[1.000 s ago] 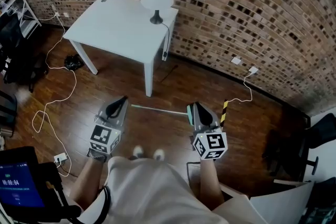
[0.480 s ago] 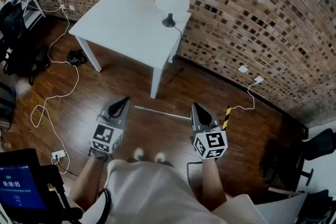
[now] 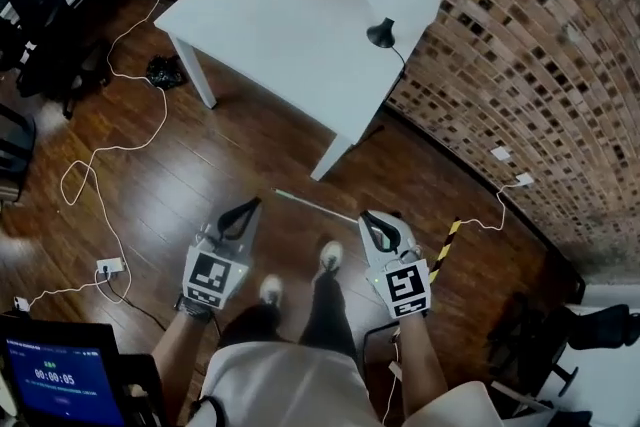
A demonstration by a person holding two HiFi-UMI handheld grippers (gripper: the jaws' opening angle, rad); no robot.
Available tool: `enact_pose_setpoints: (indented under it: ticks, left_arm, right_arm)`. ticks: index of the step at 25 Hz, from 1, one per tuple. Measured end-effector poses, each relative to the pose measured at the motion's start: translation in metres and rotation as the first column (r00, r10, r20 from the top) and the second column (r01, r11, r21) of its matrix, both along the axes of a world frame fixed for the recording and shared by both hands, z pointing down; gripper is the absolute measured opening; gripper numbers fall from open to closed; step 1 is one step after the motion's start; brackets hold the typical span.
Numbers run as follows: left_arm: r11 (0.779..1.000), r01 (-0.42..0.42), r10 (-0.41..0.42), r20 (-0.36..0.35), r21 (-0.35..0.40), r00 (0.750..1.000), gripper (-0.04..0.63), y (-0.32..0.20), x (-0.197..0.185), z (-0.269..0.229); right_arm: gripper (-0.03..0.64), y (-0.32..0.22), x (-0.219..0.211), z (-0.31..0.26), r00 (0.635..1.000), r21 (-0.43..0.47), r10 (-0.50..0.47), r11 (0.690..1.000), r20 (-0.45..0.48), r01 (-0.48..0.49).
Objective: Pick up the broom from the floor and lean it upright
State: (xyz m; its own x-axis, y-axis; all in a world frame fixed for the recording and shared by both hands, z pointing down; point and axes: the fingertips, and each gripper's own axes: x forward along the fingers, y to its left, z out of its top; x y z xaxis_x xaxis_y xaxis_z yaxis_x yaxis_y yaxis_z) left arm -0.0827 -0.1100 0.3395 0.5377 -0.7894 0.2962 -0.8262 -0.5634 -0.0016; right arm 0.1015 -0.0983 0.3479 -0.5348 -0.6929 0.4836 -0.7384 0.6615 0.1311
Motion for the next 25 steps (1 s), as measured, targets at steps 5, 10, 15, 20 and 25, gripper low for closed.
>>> enact_pose_setpoints:
  ticks: [5, 10, 15, 20, 25]
  left_arm:
    - [0.994, 0.091, -0.090, 0.022, -0.058, 0.996, 0.000, -0.031, -0.019, 0.037]
    - [0.982, 0.160, -0.158, 0.030, -0.096, 0.987, 0.001, -0.049, -0.024, 0.085]
    - [0.949, 0.226, -0.224, 0.033, -0.219, 0.974, 0.001, -0.050, -0.015, 0.169]
    - [0.913, 0.264, -0.278, 0.000, -0.311, 0.961, 0.002, -0.065, -0.007, 0.262]
    - [0.887, 0.300, -0.327, -0.020, -0.350, 0.945, 0.000, -0.066, -0.009, 0.353]
  right_arm:
    - [0.029, -0.049, -0.025, 0.078, 0.988, -0.105, -0.156, 0.982, -0.005, 0.154]
    - [0.029, -0.086, -0.040, 0.165, 0.973, -0.234, -0.229, 0.947, -0.013, 0.220]
    - [0.029, -0.109, -0.039, 0.265, 0.954, -0.359, -0.294, 0.898, -0.057, 0.255]
    - [0.029, -0.132, -0.033, 0.386, 0.892, -0.402, -0.403, 0.865, -0.204, 0.300]
    - [0.029, -0.117, -0.035, 0.509, 0.842, -0.470, -0.467, 0.827, -0.270, 0.308]
